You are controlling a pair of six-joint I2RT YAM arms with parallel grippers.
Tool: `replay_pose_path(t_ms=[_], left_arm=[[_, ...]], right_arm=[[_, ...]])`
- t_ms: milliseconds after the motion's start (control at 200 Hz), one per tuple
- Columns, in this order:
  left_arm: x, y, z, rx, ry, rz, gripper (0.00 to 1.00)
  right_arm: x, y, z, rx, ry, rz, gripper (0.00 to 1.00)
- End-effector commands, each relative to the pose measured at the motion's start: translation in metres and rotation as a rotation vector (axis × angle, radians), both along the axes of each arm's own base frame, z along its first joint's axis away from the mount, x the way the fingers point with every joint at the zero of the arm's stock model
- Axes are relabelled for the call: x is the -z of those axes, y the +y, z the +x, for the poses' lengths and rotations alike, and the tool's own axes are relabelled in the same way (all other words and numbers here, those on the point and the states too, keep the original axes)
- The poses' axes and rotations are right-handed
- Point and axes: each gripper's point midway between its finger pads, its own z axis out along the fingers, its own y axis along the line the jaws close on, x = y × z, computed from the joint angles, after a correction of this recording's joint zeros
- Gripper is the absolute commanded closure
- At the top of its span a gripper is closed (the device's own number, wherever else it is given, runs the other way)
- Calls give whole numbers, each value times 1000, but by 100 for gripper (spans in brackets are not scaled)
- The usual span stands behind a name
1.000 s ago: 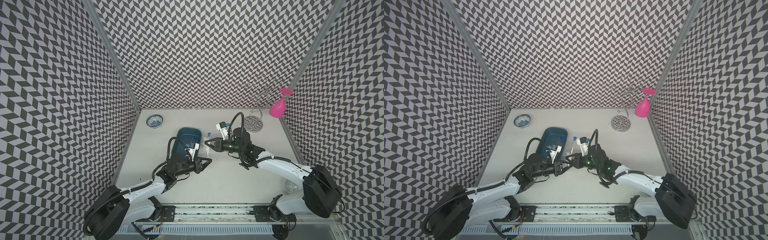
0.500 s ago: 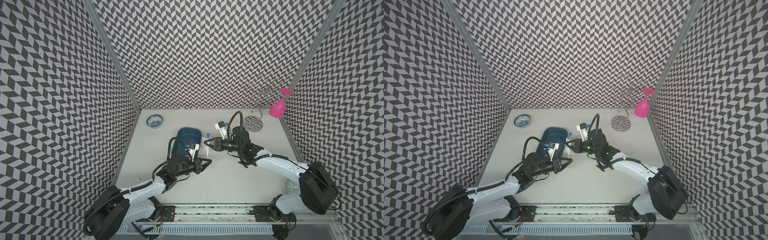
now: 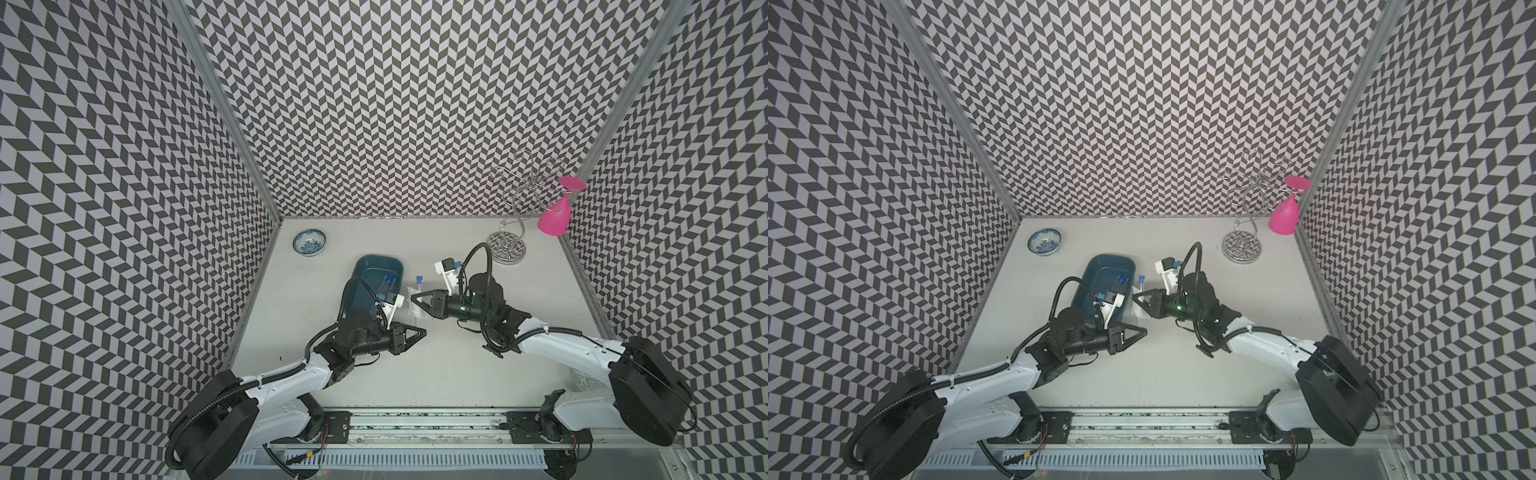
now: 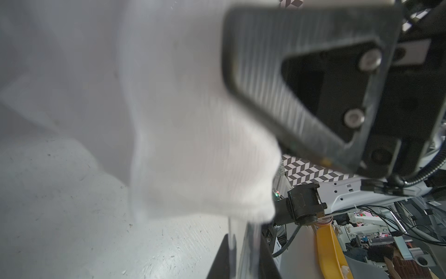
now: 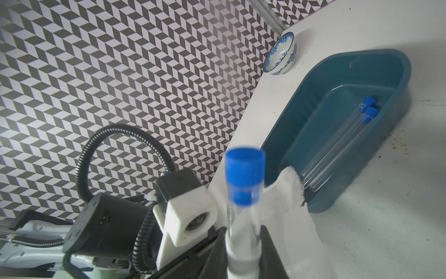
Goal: Wipe the exteriors of test tubes
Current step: Wipe the dirt from the test tube.
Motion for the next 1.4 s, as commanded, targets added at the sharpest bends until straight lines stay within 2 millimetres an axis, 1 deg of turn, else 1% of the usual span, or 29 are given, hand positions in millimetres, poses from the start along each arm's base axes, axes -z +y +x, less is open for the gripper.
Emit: replay_pose_path(t_ms=[0,90,130,160,240,381,456,496,541,596,656,746,856,956,976,1077,1142,1202,1247,1307,1397], left_arm=[[-37,0,7,-15,-111,-93,83],[-36,1,9,-20,-113,-84,83],[-36,2,10,-21,-116,-81,83],[-36,1,10,-18,-118,-79,83],[-36,0,9,-8,-119,-70,83],[-35,2,7,-4,-113,-74,83],[-35,3,6,-8,-116,-73,83],[-34,4,5,-10,-115,-71,83],[-35,4,5,-10,-118,-72,83],[-35,4,5,-10,-119,-72,83],[-35,5,6,-15,-119,-72,83],[-36,5,7,-17,-122,-74,83],[-37,4,10,-15,-126,-72,83],[-38,4,12,-19,-131,-71,83],[-39,4,13,-19,-131,-71,83],[-38,5,15,-22,-129,-69,83],[-37,5,15,-22,-128,-66,83],[-36,6,17,-24,-128,-63,83],[-35,6,17,-25,-126,-63,83],[-36,6,17,-20,-126,-63,83],[-36,6,16,-15,-126,-62,83]], right_arm=[[26,2,-22,8,56,-25,81],[30,4,-25,-3,66,-24,81],[31,5,-21,8,57,-39,81],[28,6,-16,13,44,-48,81],[17,7,5,32,15,-61,81],[-16,3,53,34,-58,-34,81],[-27,3,76,25,-77,-28,81],[-33,5,85,22,-88,-27,81],[-33,7,92,17,-88,-39,81],[-34,10,96,9,-92,-49,81],[-33,11,95,3,-82,-37,81],[-24,8,82,4,-60,-21,81],[-6,3,56,-7,-14,-19,81],[8,4,28,-17,15,-19,81],[13,5,22,-22,28,-24,81],[22,6,-3,-34,55,-22,81],[27,7,-13,-39,74,-11,81],[30,7,-16,-45,85,-14,81],[32,8,-14,-43,85,-28,81],[30,10,-9,-39,65,-45,81],[15,16,9,-33,17,-51,81]])
